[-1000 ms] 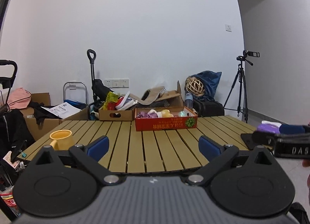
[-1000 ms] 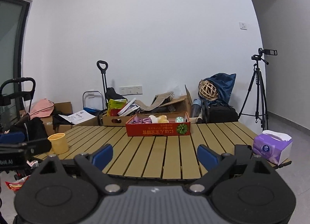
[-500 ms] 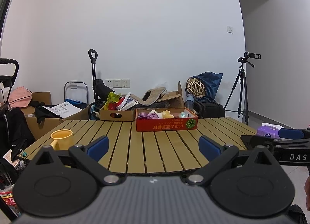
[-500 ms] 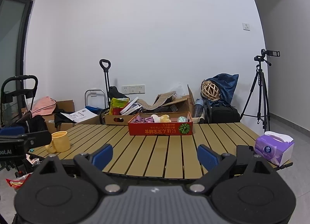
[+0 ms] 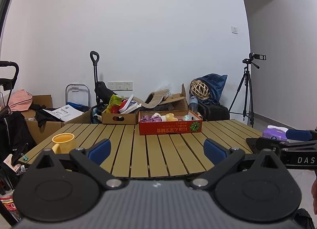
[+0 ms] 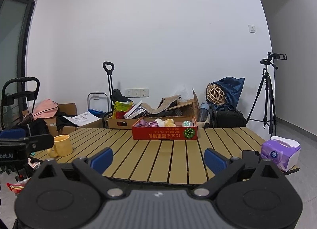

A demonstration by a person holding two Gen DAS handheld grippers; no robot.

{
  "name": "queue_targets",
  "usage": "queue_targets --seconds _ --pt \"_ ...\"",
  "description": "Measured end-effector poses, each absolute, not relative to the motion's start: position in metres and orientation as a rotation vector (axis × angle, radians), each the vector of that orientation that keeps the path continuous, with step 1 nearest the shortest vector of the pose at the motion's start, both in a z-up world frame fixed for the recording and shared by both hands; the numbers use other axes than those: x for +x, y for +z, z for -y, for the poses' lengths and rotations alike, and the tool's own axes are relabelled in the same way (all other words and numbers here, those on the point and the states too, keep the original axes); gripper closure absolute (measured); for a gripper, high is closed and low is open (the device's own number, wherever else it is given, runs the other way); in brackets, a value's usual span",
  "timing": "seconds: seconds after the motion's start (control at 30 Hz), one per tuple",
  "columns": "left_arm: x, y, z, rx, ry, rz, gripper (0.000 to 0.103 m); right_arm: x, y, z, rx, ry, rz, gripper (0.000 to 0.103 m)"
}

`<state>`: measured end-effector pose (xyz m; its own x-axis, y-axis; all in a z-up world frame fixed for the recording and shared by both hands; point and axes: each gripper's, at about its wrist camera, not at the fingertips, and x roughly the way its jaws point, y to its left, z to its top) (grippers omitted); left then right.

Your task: Organize soft objects

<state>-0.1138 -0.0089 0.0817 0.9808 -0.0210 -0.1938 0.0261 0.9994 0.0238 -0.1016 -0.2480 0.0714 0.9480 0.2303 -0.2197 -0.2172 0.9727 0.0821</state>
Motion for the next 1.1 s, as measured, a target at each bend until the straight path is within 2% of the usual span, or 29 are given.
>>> queue_targets --seconds 1.1 --pt "-0.1163 0.0806 0.0095 0.021 -0.028 -0.195 0.0 -0.1035 0.0708 0.2439 0.05 0.227 -0.232 0.0"
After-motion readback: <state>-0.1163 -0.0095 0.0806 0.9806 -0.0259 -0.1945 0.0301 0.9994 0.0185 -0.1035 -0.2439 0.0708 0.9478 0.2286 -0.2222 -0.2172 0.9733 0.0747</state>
